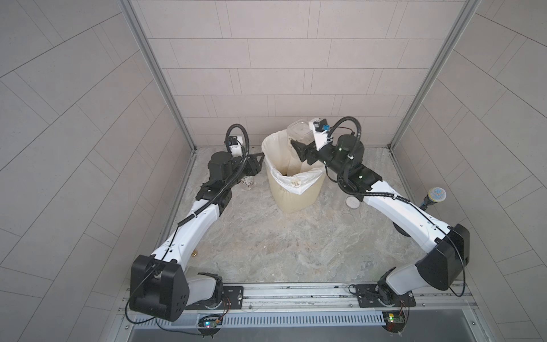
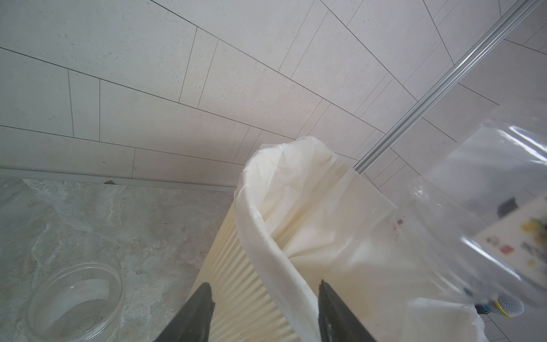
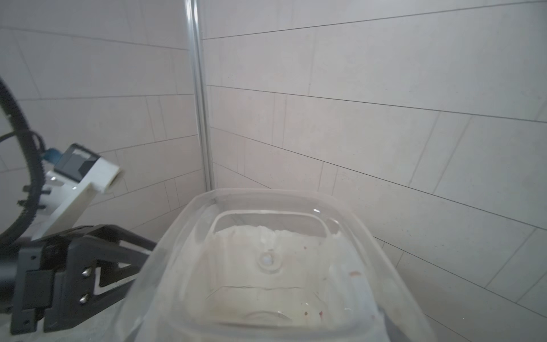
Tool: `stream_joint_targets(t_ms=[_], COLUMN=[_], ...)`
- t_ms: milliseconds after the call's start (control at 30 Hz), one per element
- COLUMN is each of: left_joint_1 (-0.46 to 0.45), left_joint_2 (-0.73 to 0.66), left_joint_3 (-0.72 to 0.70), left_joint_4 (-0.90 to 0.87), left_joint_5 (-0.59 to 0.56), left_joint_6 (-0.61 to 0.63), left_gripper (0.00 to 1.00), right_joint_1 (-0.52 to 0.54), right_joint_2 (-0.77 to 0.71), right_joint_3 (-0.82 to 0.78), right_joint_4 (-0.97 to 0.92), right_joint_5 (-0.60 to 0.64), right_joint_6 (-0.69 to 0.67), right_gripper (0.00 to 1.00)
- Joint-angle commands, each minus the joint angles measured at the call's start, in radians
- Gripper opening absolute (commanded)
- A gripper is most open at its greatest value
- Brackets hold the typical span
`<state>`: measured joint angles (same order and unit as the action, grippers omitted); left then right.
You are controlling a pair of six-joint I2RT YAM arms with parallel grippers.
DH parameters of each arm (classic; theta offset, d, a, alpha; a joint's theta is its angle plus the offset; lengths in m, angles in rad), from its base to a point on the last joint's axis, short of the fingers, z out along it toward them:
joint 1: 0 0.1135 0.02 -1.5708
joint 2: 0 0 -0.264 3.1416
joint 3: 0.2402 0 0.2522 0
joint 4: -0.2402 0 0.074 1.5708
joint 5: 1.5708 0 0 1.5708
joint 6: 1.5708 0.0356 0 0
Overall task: Empty the moldy dried flower tea in the jars
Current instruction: Pour the moldy dried flower tea into the trash bin.
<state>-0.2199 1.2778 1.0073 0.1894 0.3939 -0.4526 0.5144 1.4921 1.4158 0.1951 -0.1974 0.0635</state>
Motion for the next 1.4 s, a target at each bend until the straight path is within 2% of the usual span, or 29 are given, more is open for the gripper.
stream_joint_targets(t_ms=[0, 33, 67, 167, 200, 233, 300, 333, 367, 433, 467, 533, 567, 600, 667, 700, 767, 800, 833, 900, 967, 1033, 1133, 1267, 1367], left_joint_1=[0.007, 0.005, 0.005, 0.006, 0.006, 0.006, 0.006, 0.006, 0.007, 0.006, 0.006, 0.006, 0.006, 0.006, 0.006, 0.006, 0.007, 0.007, 0.006, 0.006, 0.001, -0.028, -0.089, -0.151, -0.202], left_joint_2=[-0.021, -0.021, -0.021, -0.026, -0.026, -0.027, -0.029, -0.029, -0.030, -0.029, -0.028, -0.028, -0.027, -0.028, -0.030, -0.032, -0.032, -0.034, -0.035, -0.039, -0.041, -0.043, -0.040, -0.019, 0.012], left_joint_3=[-0.008, -0.008, -0.007, -0.010, -0.010, -0.010, -0.007, -0.007, -0.007, -0.006, -0.007, -0.006, -0.007, -0.007, -0.006, -0.006, 0.002, 0.012, 0.023, 0.043, 0.068, 0.107, 0.181, 0.216, 0.253], left_joint_4=[0.029, 0.029, 0.027, 0.024, 0.022, 0.023, 0.020, 0.018, 0.018, 0.017, 0.017, 0.020, 0.020, 0.018, 0.015, 0.015, -0.001, -0.021, -0.046, -0.080, -0.088, -0.137, -0.223, -0.149, -0.149], left_joint_5=[0.011, 0.012, 0.014, 0.011, 0.011, 0.012, 0.017, 0.019, 0.019, 0.016, 0.017, 0.023, 0.027, 0.031, 0.028, 0.026, 0.026, 0.026, 0.024, 0.017, 0.038, 0.037, 0.002, 0.054, 0.081], left_joint_6=[-0.004, -0.006, -0.005, -0.003, -0.004, -0.003, -0.002, -0.002, -0.001, 0.001, 0.000, -0.004, -0.007, -0.006, -0.004, -0.003, 0.004, 0.018, 0.032, 0.045, 0.044, 0.083, 0.157, 0.075, 0.060], left_gripper=[0.59, 0.59, 0.59, 0.59, 0.59, 0.59, 0.59, 0.59, 0.59, 0.59, 0.59, 0.59, 0.59, 0.59, 0.59, 0.59, 0.59, 0.59, 0.59, 0.59, 0.59, 0.58, 0.58, 0.62, 0.64], right_joint_1=[0.099, 0.129, 0.130, 0.015, 0.002, 0.013, 0.069, 0.072, 0.049, -0.015, -0.021, 0.046, 0.069, 0.051, -0.008, 0.000, 0.064, 0.073, 0.048, -0.008, -0.037, -0.065, -0.135, -0.189, -0.200], right_joint_2=[-0.020, -0.006, -0.001, -0.036, -0.038, -0.037, -0.016, -0.008, -0.011, -0.025, -0.027, -0.018, -0.005, -0.002, -0.018, -0.026, -0.004, 0.012, 0.015, -0.003, -0.005, 0.008, 0.031, 0.065, 0.094], right_joint_3=[0.072, 0.101, 0.112, 0.022, -0.001, 0.008, 0.080, 0.101, 0.096, 0.024, 0.006, 0.071, 0.102, 0.106, 0.028, 0.012, 0.091, 0.127, 0.133, 0.075, 0.068, 0.091, 0.089, 0.057, 0.032], right_joint_4=[-0.104, -0.158, -0.179, 0.011, 0.068, 0.042, -0.117, -0.150, -0.134, 0.035, 0.077, -0.083, -0.146, -0.148, 0.018, 0.037, -0.139, -0.198, -0.204, -0.090, -0.041, -0.032, 0.057, 0.218, 0.335], right_joint_5=[0.167, 0.244, 0.243, -0.022, -0.036, -0.002, 0.152, 0.167, 0.106, -0.054, -0.051, 0.100, 0.144, 0.088, -0.031, 0.014, 0.189, 0.234, 0.215, 0.118, 0.078, 0.027, -0.078, -0.151, -0.181], right_joint_6=[-0.197, -0.289, -0.289, 0.050, 0.107, 0.066, -0.104, -0.111, -0.052, 0.158, 0.185, -0.028, -0.092, -0.049, 0.159, 0.138, -0.067, -0.086, -0.033, 0.137, 0.236, 0.338, 0.602, 0.921, 1.083], right_gripper=[0.69, 0.70, 0.72, 0.72, 0.71, 0.70, 0.70, 0.71, 0.72, 0.71, 0.69, 0.69, 0.71, 0.72, 0.69, 0.68, 0.69, 0.70, 0.71, 0.70, 0.70, 0.70, 0.70, 0.68, 0.67])
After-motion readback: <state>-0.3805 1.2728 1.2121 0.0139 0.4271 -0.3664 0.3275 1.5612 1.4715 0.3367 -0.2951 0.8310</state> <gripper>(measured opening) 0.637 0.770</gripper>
